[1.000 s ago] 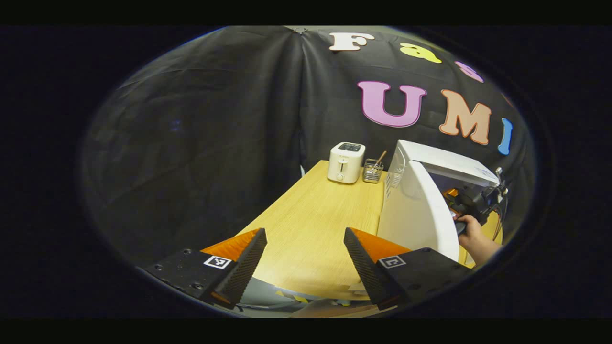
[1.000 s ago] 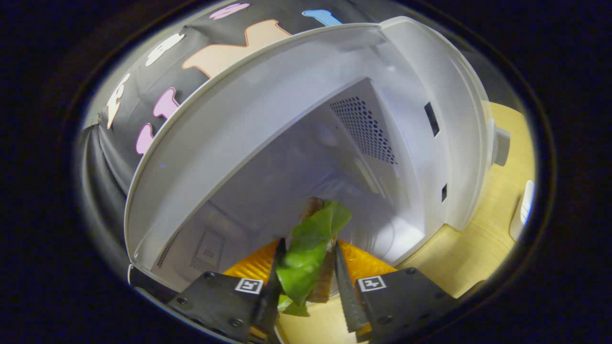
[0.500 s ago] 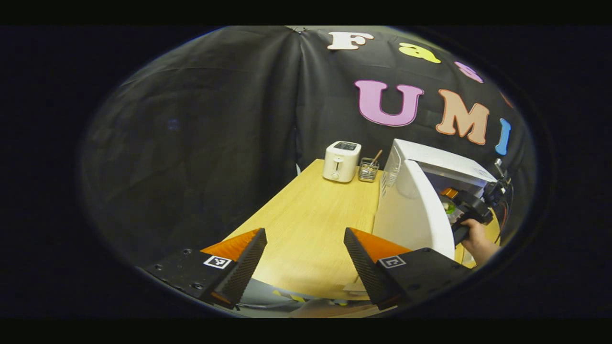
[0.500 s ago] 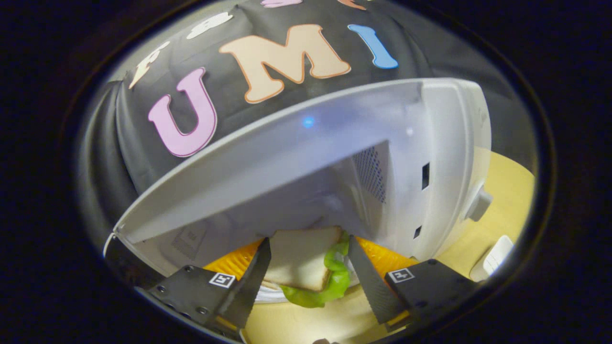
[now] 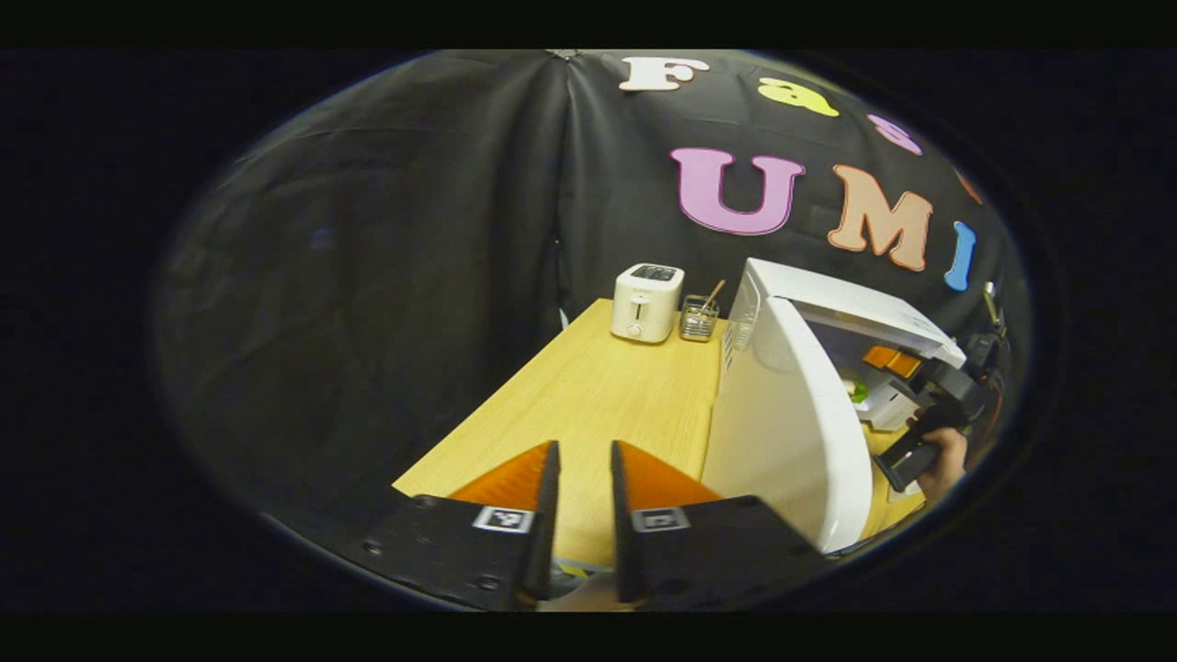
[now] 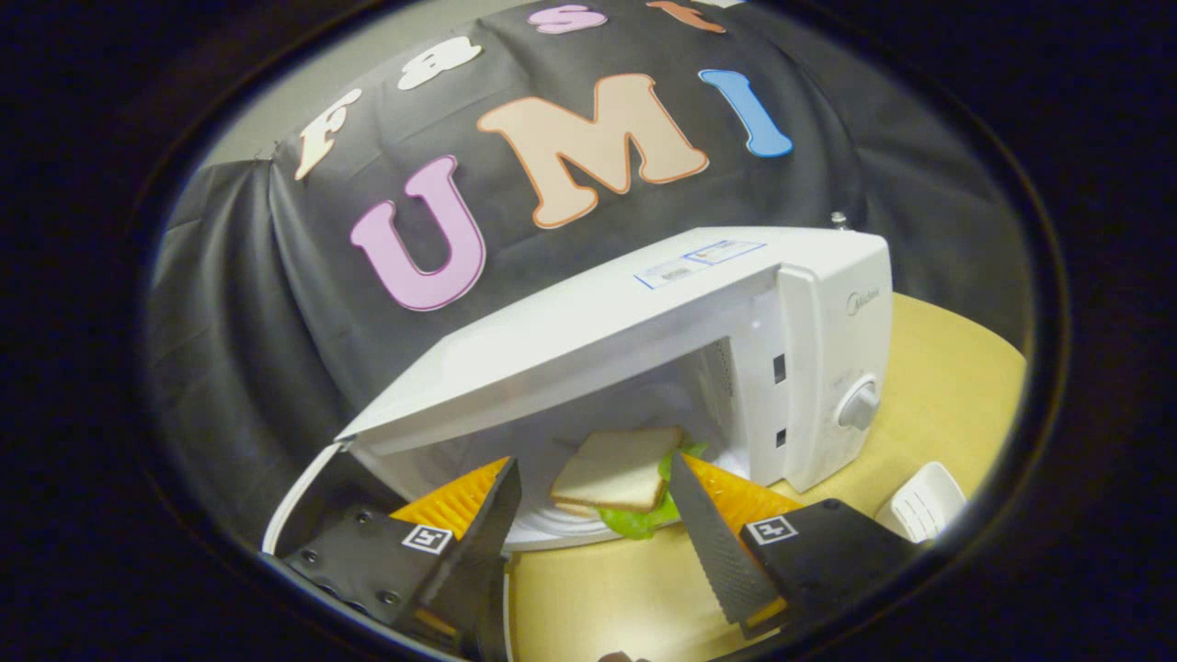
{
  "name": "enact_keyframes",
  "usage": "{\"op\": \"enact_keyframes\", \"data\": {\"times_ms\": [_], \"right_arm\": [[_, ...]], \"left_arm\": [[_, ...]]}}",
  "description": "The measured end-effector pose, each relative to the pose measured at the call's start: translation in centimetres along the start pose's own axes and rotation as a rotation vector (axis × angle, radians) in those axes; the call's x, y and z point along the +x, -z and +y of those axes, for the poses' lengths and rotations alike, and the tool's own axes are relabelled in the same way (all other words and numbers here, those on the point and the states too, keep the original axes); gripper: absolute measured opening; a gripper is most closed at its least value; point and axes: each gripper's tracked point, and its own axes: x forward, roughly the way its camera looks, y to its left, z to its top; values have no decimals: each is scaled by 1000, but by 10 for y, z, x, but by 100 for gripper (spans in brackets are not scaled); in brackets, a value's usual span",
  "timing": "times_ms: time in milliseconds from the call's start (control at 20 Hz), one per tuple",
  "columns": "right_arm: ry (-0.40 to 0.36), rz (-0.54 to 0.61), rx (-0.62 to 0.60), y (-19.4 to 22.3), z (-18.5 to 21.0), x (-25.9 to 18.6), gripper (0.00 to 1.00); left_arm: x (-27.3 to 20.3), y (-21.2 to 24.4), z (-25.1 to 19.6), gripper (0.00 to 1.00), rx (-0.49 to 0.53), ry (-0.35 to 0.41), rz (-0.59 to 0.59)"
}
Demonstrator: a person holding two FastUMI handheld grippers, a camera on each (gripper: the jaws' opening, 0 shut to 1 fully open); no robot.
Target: Open the microwave oven with the left hand, put the food in, and close the microwave oven.
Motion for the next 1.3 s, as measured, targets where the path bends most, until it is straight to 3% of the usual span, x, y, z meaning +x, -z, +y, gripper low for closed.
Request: {"op": "enact_keyframes", "data": {"times_ms": [50, 650, 1300], "right_arm": [[-13, 4, -10, -1, 2, -12, 91], [38, -54, -104, -31, -20, -127, 90], [156, -14, -121, -11, -60, -193, 91]], "left_arm": [[2, 2, 2, 0, 2, -7, 8], [-3, 13, -17, 0, 0, 70, 40], [-13, 28, -51, 1, 74, 184, 81]]}}
